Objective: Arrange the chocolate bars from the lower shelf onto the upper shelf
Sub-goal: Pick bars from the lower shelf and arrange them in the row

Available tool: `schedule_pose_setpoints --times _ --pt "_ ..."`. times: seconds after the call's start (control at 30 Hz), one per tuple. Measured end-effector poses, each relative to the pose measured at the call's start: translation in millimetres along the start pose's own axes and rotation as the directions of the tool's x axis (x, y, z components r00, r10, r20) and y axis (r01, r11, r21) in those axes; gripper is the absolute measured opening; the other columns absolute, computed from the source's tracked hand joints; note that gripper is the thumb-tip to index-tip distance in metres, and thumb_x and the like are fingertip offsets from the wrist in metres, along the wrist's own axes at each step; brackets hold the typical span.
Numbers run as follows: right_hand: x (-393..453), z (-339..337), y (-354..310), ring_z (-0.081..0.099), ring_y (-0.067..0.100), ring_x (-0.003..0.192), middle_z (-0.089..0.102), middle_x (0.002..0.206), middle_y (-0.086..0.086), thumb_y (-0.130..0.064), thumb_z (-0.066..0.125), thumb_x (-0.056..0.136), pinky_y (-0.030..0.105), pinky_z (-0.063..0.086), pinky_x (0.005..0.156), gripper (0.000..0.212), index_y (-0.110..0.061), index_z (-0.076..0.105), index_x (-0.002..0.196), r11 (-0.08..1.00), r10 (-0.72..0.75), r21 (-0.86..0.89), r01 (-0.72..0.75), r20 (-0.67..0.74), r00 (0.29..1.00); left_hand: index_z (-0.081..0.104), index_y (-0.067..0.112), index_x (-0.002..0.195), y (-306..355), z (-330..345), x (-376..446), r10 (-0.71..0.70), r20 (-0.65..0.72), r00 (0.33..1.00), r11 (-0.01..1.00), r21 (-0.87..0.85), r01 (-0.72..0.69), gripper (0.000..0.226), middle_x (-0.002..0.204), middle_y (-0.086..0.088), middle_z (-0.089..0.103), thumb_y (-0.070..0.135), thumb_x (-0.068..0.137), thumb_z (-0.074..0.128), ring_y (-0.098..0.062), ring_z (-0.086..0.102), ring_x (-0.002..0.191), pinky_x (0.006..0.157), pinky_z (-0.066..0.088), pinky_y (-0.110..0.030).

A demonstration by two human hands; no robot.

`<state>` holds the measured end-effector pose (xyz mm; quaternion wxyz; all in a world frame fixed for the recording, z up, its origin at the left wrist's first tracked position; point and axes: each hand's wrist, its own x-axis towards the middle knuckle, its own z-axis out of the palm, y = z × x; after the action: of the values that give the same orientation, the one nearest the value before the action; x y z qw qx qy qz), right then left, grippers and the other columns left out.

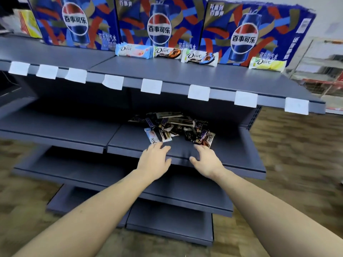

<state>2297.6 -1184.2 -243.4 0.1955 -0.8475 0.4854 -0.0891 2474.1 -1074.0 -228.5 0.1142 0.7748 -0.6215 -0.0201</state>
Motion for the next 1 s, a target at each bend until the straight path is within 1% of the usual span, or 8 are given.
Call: schedule_pose_setpoints --times 0.2,0.3,0.4,0.57,0.67,0.73,0.87,1.0 --pt "49.4 36.3 18.2 0.030 0.031 0.140 0.033 0.153 0.008 -0.036 0.053 0.095 0.039 0.032 0.112 0.062 -0.015 0.032 0.149 0.997 0.081 -0.010 -0.081 0.011 0.997 0.040 0.023 0.144 -31.5 47.5 45.0 -0.065 0.073 0.995 0.997 -0.023 0.067 0.051 0.146 -0.005 0.039 0.037 0.096 0.048 -0.025 0.032 0.135 0.103 0.037 -0.039" --pt "77.0 48.0 33.4 0.023 0.033 0.141 0.027 0.155 0.010 -0.038 0.054 0.094 0.043 0.032 0.110 0.063 -0.017 0.031 0.149 0.988 0.144 -0.032 -0.148 -0.112 0.983 0.042 0.023 0.143 -45.7 70.9 75.1 -0.093 0.027 0.995 0.996 -0.008 0.093 0.051 0.149 -0.007 0.036 0.039 0.095 0.048 -0.027 0.030 0.136 0.103 0.037 -0.041" --pt "100.3 61.0 52.1 0.020 0.034 0.142 0.025 0.155 0.013 -0.043 0.050 0.096 0.043 0.026 0.113 0.061 -0.014 0.034 0.147 0.972 0.230 -0.003 -0.234 -0.191 0.954 0.040 0.022 0.143 -53.4 91.9 100.2 -0.133 -0.011 0.991 0.991 0.013 0.133 0.051 0.148 -0.007 0.034 0.042 0.096 0.044 -0.028 0.028 0.136 0.105 0.034 -0.041" --pt "113.8 88.6 61.8 0.029 0.039 0.138 0.032 0.150 0.023 -0.047 0.052 0.094 0.044 0.025 0.115 0.062 -0.002 0.045 0.135 0.967 0.231 -0.006 -0.253 -0.390 0.891 0.048 0.016 0.136 -48.3 112.7 115.1 -0.161 -0.113 0.980 0.974 0.141 0.177 0.049 0.135 -0.010 0.041 0.045 0.098 0.035 -0.030 0.037 0.118 0.095 0.039 -0.037" --pt "111.9 90.4 56.7 0.036 0.042 0.130 0.037 0.143 0.026 -0.046 0.059 0.090 0.046 0.031 0.109 0.059 0.002 0.050 0.123 0.954 0.286 0.054 -0.295 -0.458 0.841 0.053 0.011 0.130 -42.8 110.2 118.2 -0.132 -0.117 0.984 0.970 0.187 0.152 0.049 0.135 -0.012 0.040 0.044 0.099 0.034 -0.030 0.037 0.121 0.093 0.039 -0.036" --pt "108.9 89.1 52.6 0.042 0.043 0.119 0.045 0.133 0.025 -0.042 0.065 0.087 0.048 0.035 0.101 0.052 0.002 0.053 0.112 0.945 0.318 0.098 -0.311 -0.496 0.808 0.056 0.011 0.127 -38.7 105.7 117.1 -0.113 -0.092 0.989 0.973 0.193 0.129 0.053 0.133 -0.013 0.041 0.050 0.097 0.036 -0.031 0.036 0.125 0.093 0.040 -0.036" --pt "96.7 82.4 39.1 0.043 0.040 0.111 0.048 0.124 0.020 -0.030 0.067 0.086 0.044 0.035 0.094 0.032 -0.004 0.057 0.103 0.897 0.442 0.231 -0.378 -0.470 0.764 0.059 0.014 0.122 -26.9 101.4 112.8 -0.084 -0.020 0.996 0.980 0.177 0.086 0.069 0.125 -0.010 0.044 0.070 0.088 0.038 -0.030 0.039 0.120 0.092 0.041 -0.035" --pt "81.6 75.5 31.8 0.043 0.037 0.112 0.046 0.124 0.016 -0.032 0.066 0.084 0.043 0.038 0.093 0.038 -0.008 0.056 0.112 0.859 0.512 0.251 -0.446 -0.390 0.766 0.050 0.014 0.132 -11.2 102.2 106.9 -0.062 0.033 0.998 0.992 0.108 0.058 0.077 0.127 -0.009 0.040 0.073 0.083 0.044 -0.028 0.038 0.120 0.094 0.042 -0.035"
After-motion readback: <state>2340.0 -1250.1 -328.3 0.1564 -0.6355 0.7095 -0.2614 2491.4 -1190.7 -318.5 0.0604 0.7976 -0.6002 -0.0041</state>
